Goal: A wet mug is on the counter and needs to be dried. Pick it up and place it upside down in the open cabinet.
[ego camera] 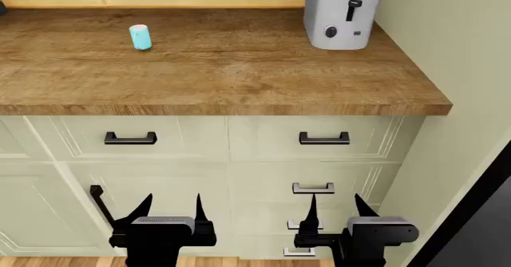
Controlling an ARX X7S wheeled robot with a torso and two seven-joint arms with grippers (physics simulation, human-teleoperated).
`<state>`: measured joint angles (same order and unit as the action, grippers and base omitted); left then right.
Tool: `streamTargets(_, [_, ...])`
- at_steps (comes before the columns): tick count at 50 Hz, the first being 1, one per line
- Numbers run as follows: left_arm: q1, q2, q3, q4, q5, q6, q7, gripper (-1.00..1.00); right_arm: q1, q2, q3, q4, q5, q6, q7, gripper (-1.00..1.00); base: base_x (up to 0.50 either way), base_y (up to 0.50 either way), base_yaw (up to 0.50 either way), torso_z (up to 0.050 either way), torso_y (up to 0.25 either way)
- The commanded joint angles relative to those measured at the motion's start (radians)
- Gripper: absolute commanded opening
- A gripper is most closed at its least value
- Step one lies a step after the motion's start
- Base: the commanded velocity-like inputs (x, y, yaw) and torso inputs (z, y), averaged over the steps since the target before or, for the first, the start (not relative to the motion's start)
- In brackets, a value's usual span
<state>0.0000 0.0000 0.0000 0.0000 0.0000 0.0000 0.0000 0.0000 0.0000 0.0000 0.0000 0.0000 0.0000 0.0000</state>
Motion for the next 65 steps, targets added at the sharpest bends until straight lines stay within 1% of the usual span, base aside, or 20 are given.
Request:
streamTargets(1, [0.007, -0.018, 0.022, 0.008, -0.014, 0.020, -0.012, 1.00, -0.003, 0.014, -0.017, -0.002, 0.006, -0.005, 0.034, 1.00, 0.00, 0.00, 0.00, 0.045, 0.133])
streamTargets(9, [0.014, -0.050, 0.059, 0.029, -0.034, 0.027, -0.019, 1.00, -0.013, 0.040, -0.045, -0.010, 0.055, -0.010, 0.052, 1.00, 0.00, 0.00, 0.00, 0.046, 0.132])
streamTargets(17, [0.019, -0.059, 0.064, 0.055, -0.067, 0.033, -0.029, 1.00, -0.013, 0.050, -0.060, -0.006, 0.087, -0.015, 0.067, 1.00, 0.00, 0.00, 0.00, 0.046, 0.130])
streamTargets(29, [0.026, -0.074, 0.081, 0.057, -0.086, 0.091, -0.047, 1.00, -0.016, 0.067, -0.077, -0.013, 0.122, -0.017, 0.081, 1.00, 0.00, 0.00, 0.00, 0.049, 0.115])
streamTargets(30, [0.025, -0.077, 0.085, 0.053, -0.078, 0.073, -0.054, 1.00, -0.014, 0.068, -0.077, -0.010, 0.127, -0.016, 0.082, 1.00, 0.00, 0.00, 0.00, 0.050, 0.105])
streamTargets(34, [0.006, -0.071, 0.092, 0.032, -0.051, 0.006, -0.099, 1.00, -0.006, 0.078, -0.099, -0.007, 0.075, -0.001, 0.116, 1.00, 0.00, 0.42, 0.00, 0.000, 0.000])
streamTargets(39, [0.004, -0.075, 0.104, 0.025, -0.032, 0.005, -0.123, 1.00, -0.009, 0.088, -0.105, -0.016, 0.078, 0.004, 0.123, 1.00, 0.00, 0.50, 0.00, 0.000, 0.000])
streamTargets(61, [0.010, -0.101, 0.131, 0.032, -0.069, 0.003, -0.144, 1.00, -0.022, 0.111, -0.128, -0.021, 0.108, -0.011, 0.148, 1.00, 0.00, 0.50, 0.00, 0.000, 0.000])
streamTargets(64, [-0.003, -0.104, 0.124, 0.061, -0.123, -0.094, -0.128, 1.00, -0.015, 0.106, -0.118, -0.021, 0.133, -0.031, 0.148, 1.00, 0.00, 0.00, 0.00, 0.000, 0.000])
streamTargets(65, [-0.015, -0.107, 0.117, 0.080, -0.136, -0.119, -0.130, 1.00, -0.021, 0.111, -0.121, -0.048, 0.104, -0.057, 0.166, 1.00, 0.00, 0.00, 0.00, 0.000, 0.000])
